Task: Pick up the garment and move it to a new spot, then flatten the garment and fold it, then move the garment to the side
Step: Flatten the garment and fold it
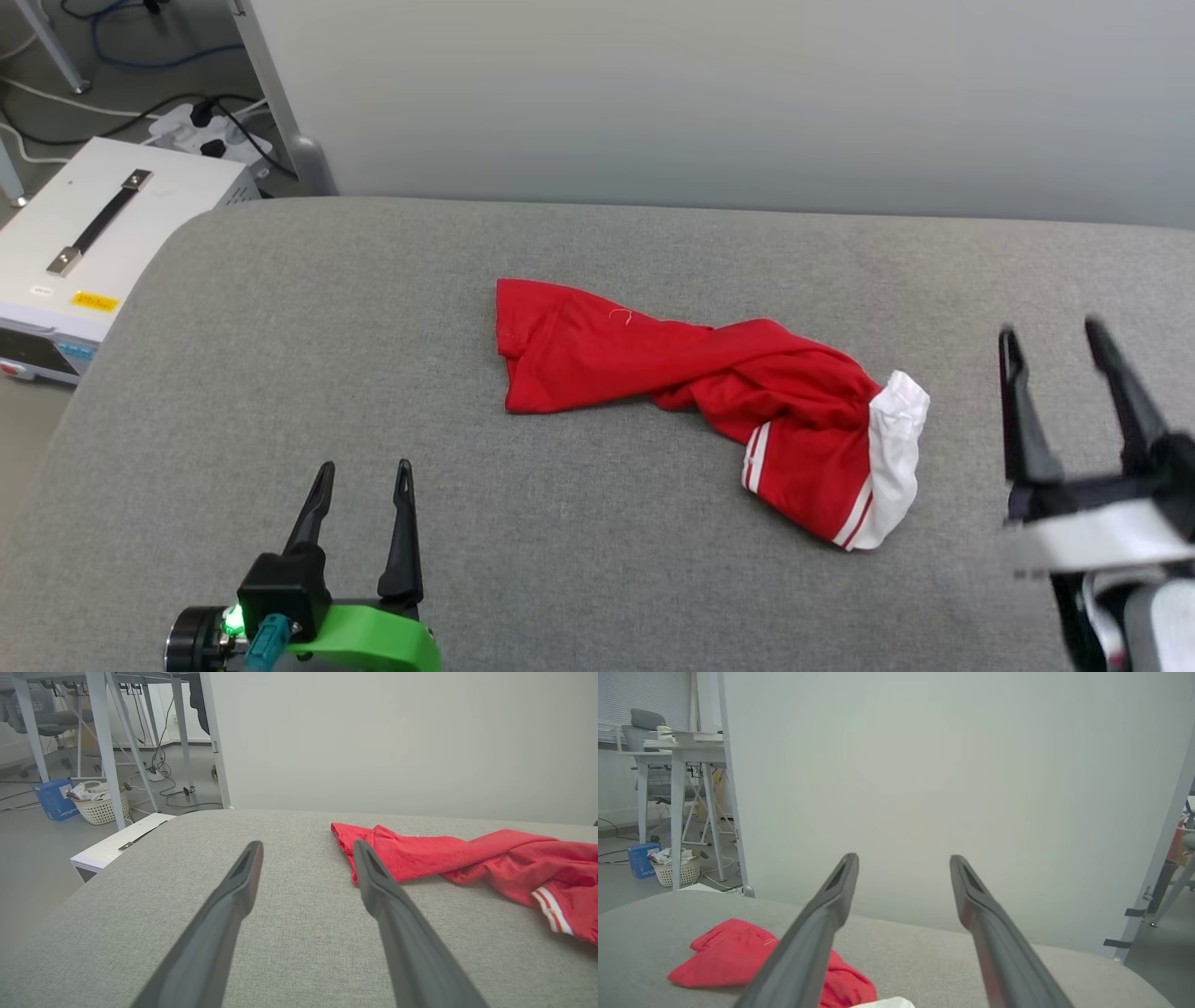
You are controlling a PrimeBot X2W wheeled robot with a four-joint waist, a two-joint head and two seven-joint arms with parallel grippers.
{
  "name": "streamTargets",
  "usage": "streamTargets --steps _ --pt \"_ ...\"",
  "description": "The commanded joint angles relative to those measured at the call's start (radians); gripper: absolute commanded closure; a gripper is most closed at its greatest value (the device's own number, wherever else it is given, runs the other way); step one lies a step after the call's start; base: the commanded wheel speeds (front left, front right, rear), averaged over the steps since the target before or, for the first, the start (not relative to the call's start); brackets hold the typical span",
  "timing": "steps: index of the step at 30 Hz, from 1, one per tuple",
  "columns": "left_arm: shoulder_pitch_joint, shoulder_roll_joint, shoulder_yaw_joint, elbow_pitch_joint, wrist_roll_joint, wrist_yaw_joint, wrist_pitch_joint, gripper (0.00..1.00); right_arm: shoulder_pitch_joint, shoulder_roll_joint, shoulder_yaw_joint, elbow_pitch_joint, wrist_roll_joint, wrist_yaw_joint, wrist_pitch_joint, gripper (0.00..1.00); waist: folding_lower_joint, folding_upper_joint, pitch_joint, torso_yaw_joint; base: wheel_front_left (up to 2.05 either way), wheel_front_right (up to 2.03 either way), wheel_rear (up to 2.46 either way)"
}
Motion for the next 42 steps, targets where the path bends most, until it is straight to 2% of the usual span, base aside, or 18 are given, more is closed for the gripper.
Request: streamTargets --steps 1,4,6,7,11,12,15,18,21,28,32,33,34,35,42 --pt "-0.017 -0.006 0.005 -0.005 0.005 -0.006 -0.006 0.0 -0.057 -0.034 0.021 0.005 0.009 -0.001 -0.005 0.0 0.0 -0.0001 0.018 0.0 0.0 0.0 0.0" --pt "-0.028 -0.008 0.007 -0.008 0.006 -0.007 -0.006 0.0 -0.155 -0.135 0.117 0.085 0.054 -0.001 -0.005 0.0 0.0 -0.0001 0.028 0.001 0.0 0.0 0.0" --pt "-0.029 -0.009 0.009 -0.009 0.007 -0.007 -0.006 0.0 -0.22 -0.218 0.21 0.15 0.09 -0.001 0.038 0.0 0.0 -0.0001 0.035 0.001 0.0 0.0 0.0" --pt "-0.031 -0.01 0.013 -0.009 0.008 -0.005 -0.006 0.0 -0.284 -0.284 0.288 0.194 0.146 -0.001 0.12 0.0 0.0 -0.0001 0.041 0.0 0.0 0.0 0.0" --pt "-0.037 -0.011 0.017 -0.014 0.007 -0.001 -0.006 0.0 -0.37 -0.391 0.426 0.242 0.291 -0.001 0.341 0.0 0.0 -0.0001 0.059 0.003 0.0 0.0 0.0" --pt "-0.045 -0.012 0.018 -0.018 0.006 0.0 -0.006 0.0 -0.402 -0.459 0.509 0.247 0.375 -0.001 0.481 0.0 0.0 -0.0001 0.081 0.007 0.0 0.0 0.0" --pt "-0.062 -0.012 0.013 -0.021 0.004 0.002 -0.006 0.0 -0.419 -0.517 0.588 0.26 0.464 -0.001 0.625 0.0 0.0 -0.0001 0.111 0.014 0.0 0.0 0.0" --pt "-0.082 -0.012 0.0 -0.025 -0.007 0.009 -0.006 0.0 -0.443 -0.551 0.645 0.273 0.526 -0.001 0.704 0.0 0.0 -0.0001 0.148 0.026 0.0 0.0 0.0" --pt "-0.101 -0.012 -0.013 -0.028 -0.015 0.017 -0.006 0.0 -0.475 -0.554 0.677 0.315 0.56 -0.001 0.722 0.0 0.0 -0.0001 0.187 0.037 0.0 0.0 0.0" --pt "-0.141 -0.012 -0.038 -0.022 -0.03 0.034 -0.006 0.0 -0.525 -0.517 0.805 0.509 0.599 -0.001 0.768 0.0 0.0 -0.0001 0.248 0.056 0.0 0.0 0.0" --pt "-0.146 -0.012 -0.042 -0.017 -0.034 0.042 -0.006 0.0 -0.526 -0.492 0.862 0.576 0.63 -0.001 0.721 0.0 0.0 -0.0001 0.248 0.056 0.0 0.0 0.0" --pt "-0.144 -0.012 -0.041 -0.016 -0.034 0.043 -0.006 0.0 -0.527 -0.488 0.869 0.583 0.639 -0.001 0.703 0.18 0.0 -0.0001 0.245 0.053 0.0 0.0 0.0" --pt "-0.141 -0.012 -0.039 -0.015 -0.035 0.046 -0.006 0.0 -0.531 -0.483 0.869 0.592 0.646 -0.001 0.667 0.95 0.0 -0.0001 0.24 0.048 0.0 0.0 0.0" --pt "-0.139 -0.012 -0.038 -0.014 -0.035 0.048 -0.006 0.0 -0.531 -0.48 0.871 0.6 0.655 -0.001 0.648 1.0 0.0 -0.0001 0.236 0.044 0.0 0.0 0.0" --pt "-0.121 -0.013 -0.029 -0.011 -0.033 0.049 -0.006 0.0 -0.534 -0.51 0.774 0.625 0.724 -0.001 0.423 1.0 0.0 -0.0001 0.186 0.02 0.0 0.0 0.0"
